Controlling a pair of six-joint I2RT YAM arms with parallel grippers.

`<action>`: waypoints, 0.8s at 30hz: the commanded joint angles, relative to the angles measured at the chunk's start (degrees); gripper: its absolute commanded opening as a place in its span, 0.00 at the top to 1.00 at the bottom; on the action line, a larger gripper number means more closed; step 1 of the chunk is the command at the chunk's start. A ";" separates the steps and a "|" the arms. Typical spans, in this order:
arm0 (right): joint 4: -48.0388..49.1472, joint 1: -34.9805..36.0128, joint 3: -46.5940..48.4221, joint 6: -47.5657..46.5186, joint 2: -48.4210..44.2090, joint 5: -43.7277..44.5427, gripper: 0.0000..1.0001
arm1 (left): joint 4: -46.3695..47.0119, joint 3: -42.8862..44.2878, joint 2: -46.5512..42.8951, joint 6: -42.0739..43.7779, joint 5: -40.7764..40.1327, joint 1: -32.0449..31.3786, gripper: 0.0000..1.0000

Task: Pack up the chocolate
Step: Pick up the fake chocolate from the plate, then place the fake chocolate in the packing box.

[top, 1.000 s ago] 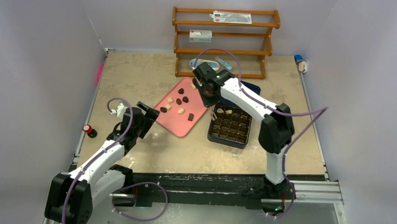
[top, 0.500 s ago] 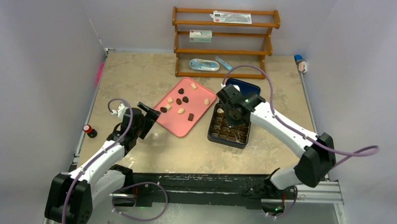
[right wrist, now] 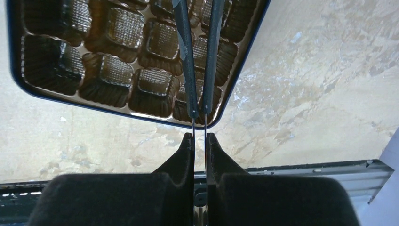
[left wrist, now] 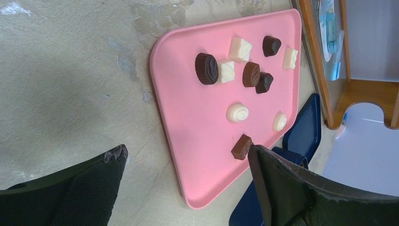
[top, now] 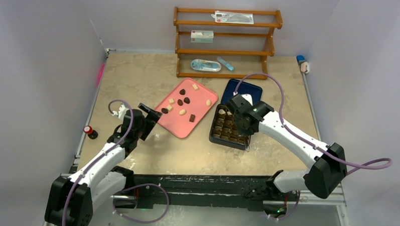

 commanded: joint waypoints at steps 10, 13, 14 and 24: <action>-2.02 -0.65 -2.45 3.22 -1.45 0.66 1.00 | 2.01 -0.09 -0.24 -0.16 1.08 0.41 0.00; -1.84 -0.80 -2.82 3.26 -1.07 0.41 1.00 | 2.16 -0.03 -0.12 -0.16 1.08 0.41 0.00; -1.72 -0.84 -2.91 3.36 -0.96 0.38 1.00 | 2.18 -0.07 -0.08 -0.14 1.08 0.41 0.00; -0.20 -1.79 -3.53 2.95 0.01 -0.86 0.94 | 2.72 -0.28 0.63 -0.31 1.42 0.41 0.00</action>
